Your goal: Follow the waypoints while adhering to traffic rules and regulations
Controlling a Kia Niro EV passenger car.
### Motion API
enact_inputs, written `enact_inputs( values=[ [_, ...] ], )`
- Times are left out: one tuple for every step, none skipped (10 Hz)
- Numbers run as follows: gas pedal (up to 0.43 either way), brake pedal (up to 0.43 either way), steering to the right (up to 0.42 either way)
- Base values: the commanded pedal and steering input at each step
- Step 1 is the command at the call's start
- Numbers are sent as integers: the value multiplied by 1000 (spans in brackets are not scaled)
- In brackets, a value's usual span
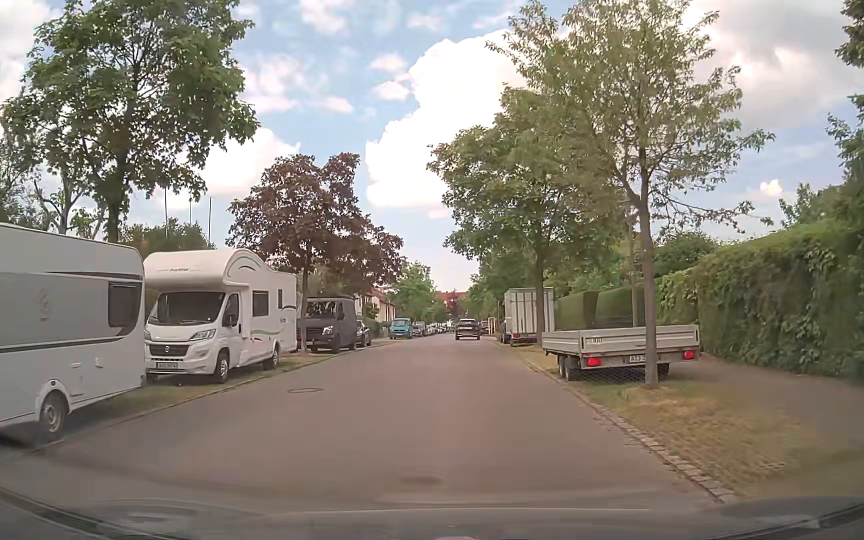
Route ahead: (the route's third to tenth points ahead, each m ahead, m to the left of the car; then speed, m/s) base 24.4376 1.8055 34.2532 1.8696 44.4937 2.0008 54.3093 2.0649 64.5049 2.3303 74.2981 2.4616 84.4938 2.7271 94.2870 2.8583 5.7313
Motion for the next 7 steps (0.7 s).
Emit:
enact_inputs(
  values=[
    [59,18,5],
    [59,18,3],
    [59,18,1],
    [59,18,0],
    [59,18,0],
    [59,18,1],
    [59,18,1]
  ],
)
